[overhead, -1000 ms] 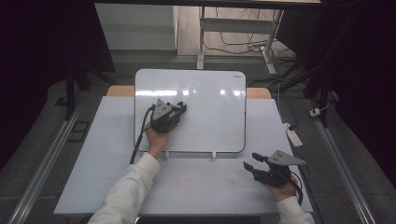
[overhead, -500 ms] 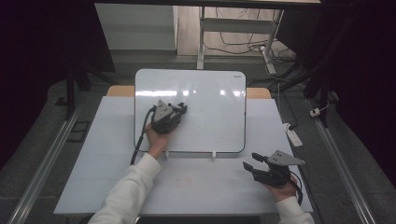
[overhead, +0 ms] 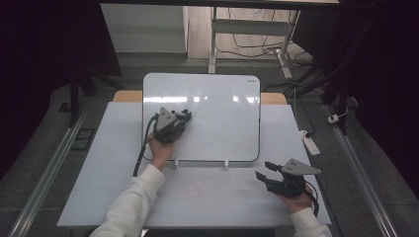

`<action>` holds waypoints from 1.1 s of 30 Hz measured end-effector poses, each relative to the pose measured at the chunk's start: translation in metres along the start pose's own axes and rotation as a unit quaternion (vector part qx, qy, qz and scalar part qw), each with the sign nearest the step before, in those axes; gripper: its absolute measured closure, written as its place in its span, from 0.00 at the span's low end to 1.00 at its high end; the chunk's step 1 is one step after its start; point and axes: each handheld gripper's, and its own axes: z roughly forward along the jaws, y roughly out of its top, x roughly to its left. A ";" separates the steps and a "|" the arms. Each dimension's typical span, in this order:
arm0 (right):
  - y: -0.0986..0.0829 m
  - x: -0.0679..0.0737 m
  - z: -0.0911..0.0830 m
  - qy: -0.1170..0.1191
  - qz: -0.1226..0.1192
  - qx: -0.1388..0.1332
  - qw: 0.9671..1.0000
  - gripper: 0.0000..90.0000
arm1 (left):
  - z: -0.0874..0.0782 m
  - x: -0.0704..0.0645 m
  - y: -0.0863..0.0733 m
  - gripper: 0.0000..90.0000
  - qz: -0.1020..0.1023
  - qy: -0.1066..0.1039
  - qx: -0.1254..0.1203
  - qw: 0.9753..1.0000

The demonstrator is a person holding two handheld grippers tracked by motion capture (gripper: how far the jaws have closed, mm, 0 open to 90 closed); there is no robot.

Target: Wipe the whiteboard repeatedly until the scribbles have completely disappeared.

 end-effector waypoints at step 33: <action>0.008 0.008 -0.002 -0.007 -0.012 -0.028 1.000 0.49 | -0.039 0.004 -0.006 0.86 -0.049 -0.103 0.090 0.989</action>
